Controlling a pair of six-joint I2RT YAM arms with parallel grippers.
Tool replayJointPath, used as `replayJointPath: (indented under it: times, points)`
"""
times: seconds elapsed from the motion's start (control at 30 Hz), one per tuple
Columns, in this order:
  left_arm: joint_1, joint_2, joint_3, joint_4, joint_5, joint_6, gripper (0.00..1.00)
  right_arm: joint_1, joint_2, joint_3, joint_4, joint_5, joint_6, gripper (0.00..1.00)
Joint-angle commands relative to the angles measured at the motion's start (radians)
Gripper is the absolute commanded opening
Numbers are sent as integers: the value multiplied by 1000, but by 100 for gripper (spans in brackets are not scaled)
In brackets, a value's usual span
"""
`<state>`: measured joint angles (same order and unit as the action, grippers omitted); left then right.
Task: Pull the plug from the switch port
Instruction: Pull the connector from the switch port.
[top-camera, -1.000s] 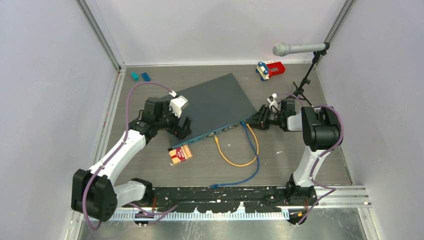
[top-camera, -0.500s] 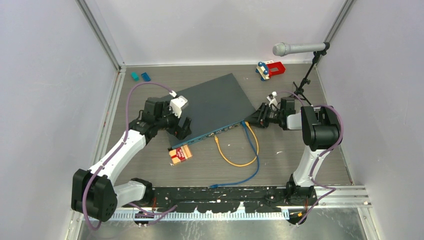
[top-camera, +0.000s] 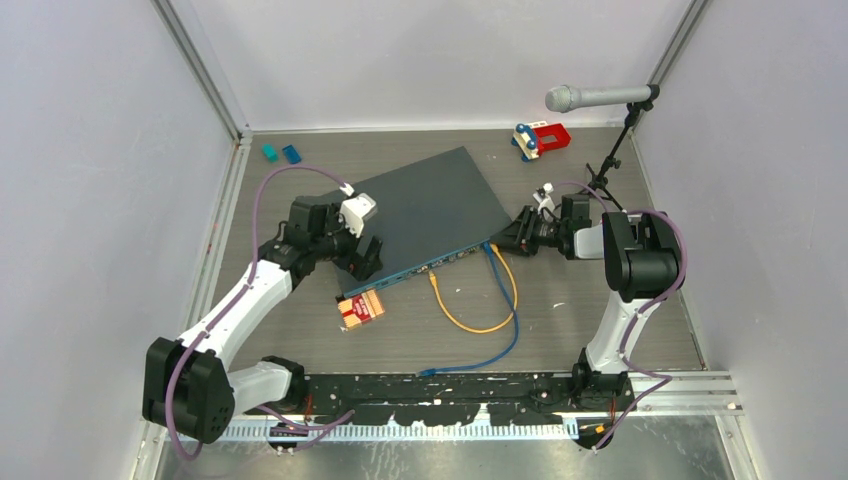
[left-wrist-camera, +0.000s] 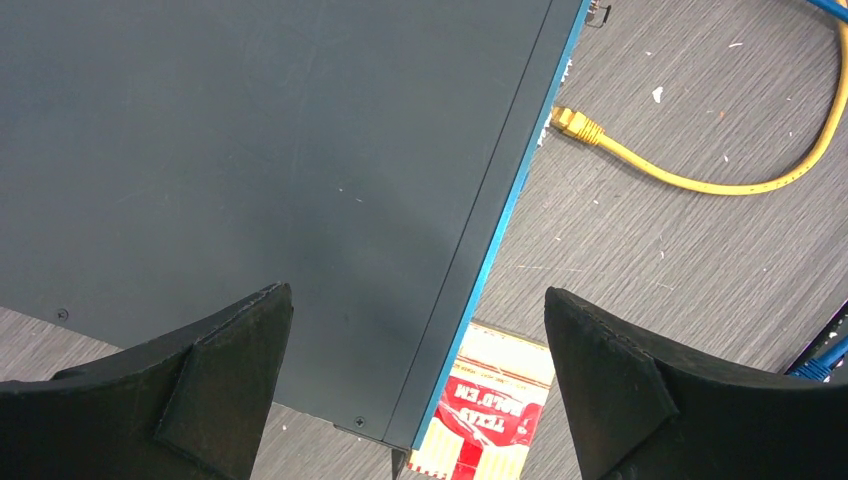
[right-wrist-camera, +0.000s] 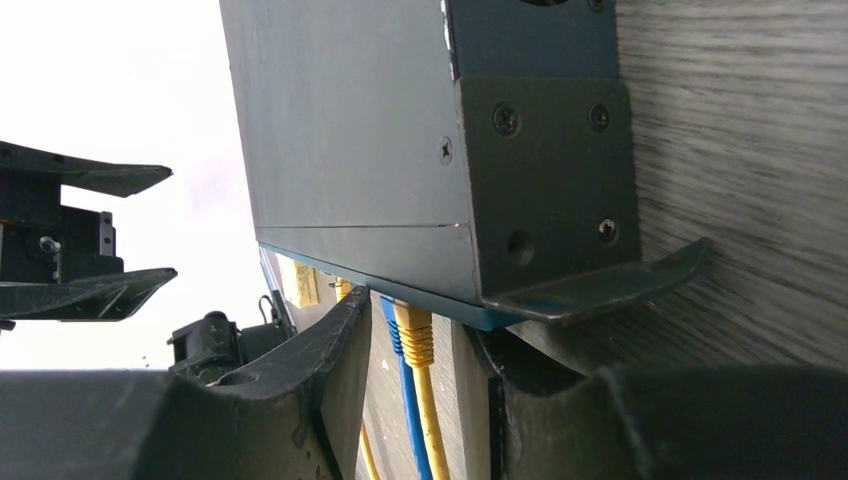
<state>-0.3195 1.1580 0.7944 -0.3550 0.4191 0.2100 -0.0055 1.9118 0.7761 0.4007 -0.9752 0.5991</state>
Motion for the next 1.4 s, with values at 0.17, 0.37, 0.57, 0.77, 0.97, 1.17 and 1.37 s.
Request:
replayJointPath:
  times: [0.17, 0.37, 0.57, 0.77, 0.97, 1.17, 1.37]
  points:
    - [3, -12, -4, 39, 3, 14, 100, 37, -19, 27, -16, -26, -45, 40]
    - [3, -12, -6, 41, 2, 14, 100, 41, -16, 35, -30, -5, -45, 40]
    - [3, -11, -7, 41, 2, 14, 100, 40, -2, 40, -3, 4, -11, 39]
    - [3, -7, -11, 42, 5, 14, 100, 36, 6, 41, 20, 10, 8, 38]
    - [3, -7, -14, 42, 5, 14, 100, 19, 5, 36, 18, 4, 12, 36]
    - [3, -6, -14, 41, 9, 11, 100, 19, 10, 35, 22, 3, 20, 36]
    - [3, -3, -14, 42, 11, 9, 100, 6, 18, 40, 26, 6, 32, 34]
